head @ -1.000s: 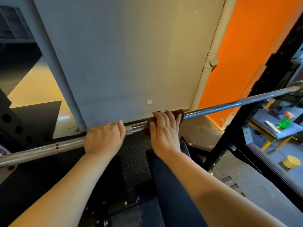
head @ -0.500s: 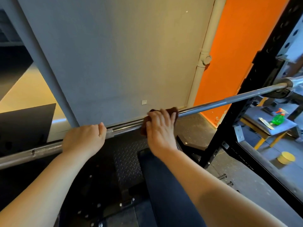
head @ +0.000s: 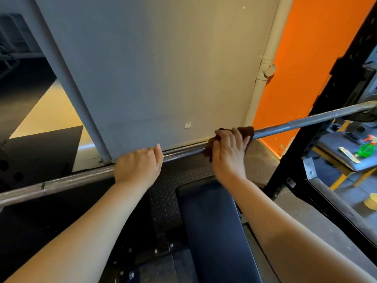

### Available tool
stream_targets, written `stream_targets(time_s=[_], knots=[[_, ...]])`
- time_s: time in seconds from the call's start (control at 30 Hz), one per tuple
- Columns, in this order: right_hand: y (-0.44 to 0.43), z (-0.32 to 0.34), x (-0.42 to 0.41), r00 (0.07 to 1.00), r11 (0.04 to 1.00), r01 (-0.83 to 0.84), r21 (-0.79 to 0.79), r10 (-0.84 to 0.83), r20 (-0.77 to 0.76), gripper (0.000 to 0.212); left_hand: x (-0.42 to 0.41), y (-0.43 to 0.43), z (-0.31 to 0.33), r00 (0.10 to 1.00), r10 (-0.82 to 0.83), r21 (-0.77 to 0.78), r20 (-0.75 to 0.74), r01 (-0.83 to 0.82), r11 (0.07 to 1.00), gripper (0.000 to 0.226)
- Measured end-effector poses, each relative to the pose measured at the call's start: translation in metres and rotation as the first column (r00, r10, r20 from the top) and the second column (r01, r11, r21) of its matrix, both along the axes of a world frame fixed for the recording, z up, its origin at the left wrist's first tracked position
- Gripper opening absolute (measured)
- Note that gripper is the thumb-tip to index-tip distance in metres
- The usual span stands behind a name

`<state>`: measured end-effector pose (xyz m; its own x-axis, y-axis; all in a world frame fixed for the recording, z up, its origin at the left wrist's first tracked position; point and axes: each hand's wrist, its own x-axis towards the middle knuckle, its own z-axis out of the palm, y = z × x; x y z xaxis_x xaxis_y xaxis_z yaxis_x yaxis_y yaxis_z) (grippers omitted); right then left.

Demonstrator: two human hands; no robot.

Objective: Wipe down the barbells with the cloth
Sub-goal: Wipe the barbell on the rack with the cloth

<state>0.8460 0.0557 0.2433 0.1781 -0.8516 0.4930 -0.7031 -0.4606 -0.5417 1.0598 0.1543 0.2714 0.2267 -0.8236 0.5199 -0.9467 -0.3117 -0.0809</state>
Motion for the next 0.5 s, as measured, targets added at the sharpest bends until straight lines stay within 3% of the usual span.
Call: stream_targets(time_s=[0.17, 0.27, 0.4, 0.5], knots=[[0.0, 0.003, -0.016, 0.938, 0.955, -0.284, -0.081, 0.259, -0.231, 0.042, 0.001, -0.003, 0.001, 0.999, -0.029, -0.026, -0.027, 0.028, 0.999, 0.06], [-0.035, 0.0, -0.058, 0.962, 0.983, -0.158, -0.095, 0.131, -0.24, 0.043, 0.003, -0.003, -0.001, 0.999, -0.029, -0.007, -0.04, 0.028, 1.0, 0.063], [-0.039, 0.0, -0.054, 0.997, 0.998, 0.065, -0.01, -0.065, -0.051, 0.042, -0.012, -0.012, 0.002, 0.998, -0.04, -0.041, -0.043, 0.038, 0.998, 0.061], [-0.014, -0.005, -0.018, 1.0, 1.0, 0.022, -0.003, -0.022, 0.002, 0.04, -0.031, -0.027, 0.001, 1.0, -0.009, -0.005, -0.026, 0.009, 1.0, 0.062]])
